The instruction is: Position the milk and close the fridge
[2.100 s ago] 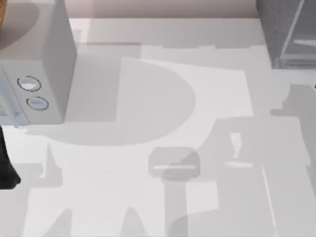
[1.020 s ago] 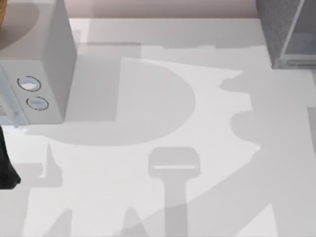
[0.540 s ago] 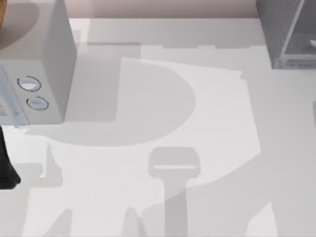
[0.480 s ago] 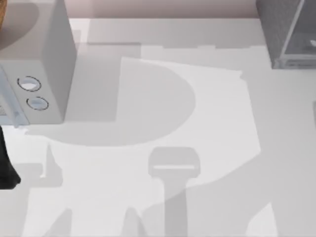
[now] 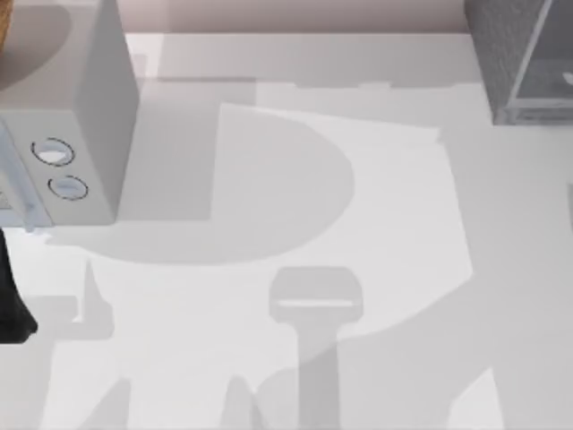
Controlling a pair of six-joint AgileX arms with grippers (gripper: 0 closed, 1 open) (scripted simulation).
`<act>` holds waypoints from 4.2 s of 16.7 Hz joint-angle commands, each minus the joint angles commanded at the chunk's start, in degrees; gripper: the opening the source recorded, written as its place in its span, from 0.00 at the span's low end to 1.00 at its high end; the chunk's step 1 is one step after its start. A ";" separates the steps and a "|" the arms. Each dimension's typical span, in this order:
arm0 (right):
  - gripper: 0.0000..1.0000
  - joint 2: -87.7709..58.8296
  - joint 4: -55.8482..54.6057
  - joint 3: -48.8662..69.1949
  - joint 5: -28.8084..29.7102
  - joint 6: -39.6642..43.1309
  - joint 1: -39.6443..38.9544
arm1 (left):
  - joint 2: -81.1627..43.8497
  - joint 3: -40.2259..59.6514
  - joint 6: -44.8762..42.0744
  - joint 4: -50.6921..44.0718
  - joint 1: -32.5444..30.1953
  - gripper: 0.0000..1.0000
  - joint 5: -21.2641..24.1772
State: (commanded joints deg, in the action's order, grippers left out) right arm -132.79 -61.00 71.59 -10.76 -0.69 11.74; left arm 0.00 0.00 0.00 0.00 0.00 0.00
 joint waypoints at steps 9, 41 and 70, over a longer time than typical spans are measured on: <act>0.75 0.00 0.00 0.00 0.00 0.00 0.00 | 0.00 0.00 0.00 0.00 0.00 1.00 0.00; 1.00 95.88 35.20 -51.60 9.93 1.39 -12.28 | 0.00 0.00 0.00 0.00 0.00 1.00 0.00; 1.00 156.22 102.14 -52.06 11.01 0.95 -11.50 | 0.00 0.00 0.00 0.00 0.00 1.00 0.00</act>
State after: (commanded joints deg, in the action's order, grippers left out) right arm 23.43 41.14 19.53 0.24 0.27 0.24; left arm 0.00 0.00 0.00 0.00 0.00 0.00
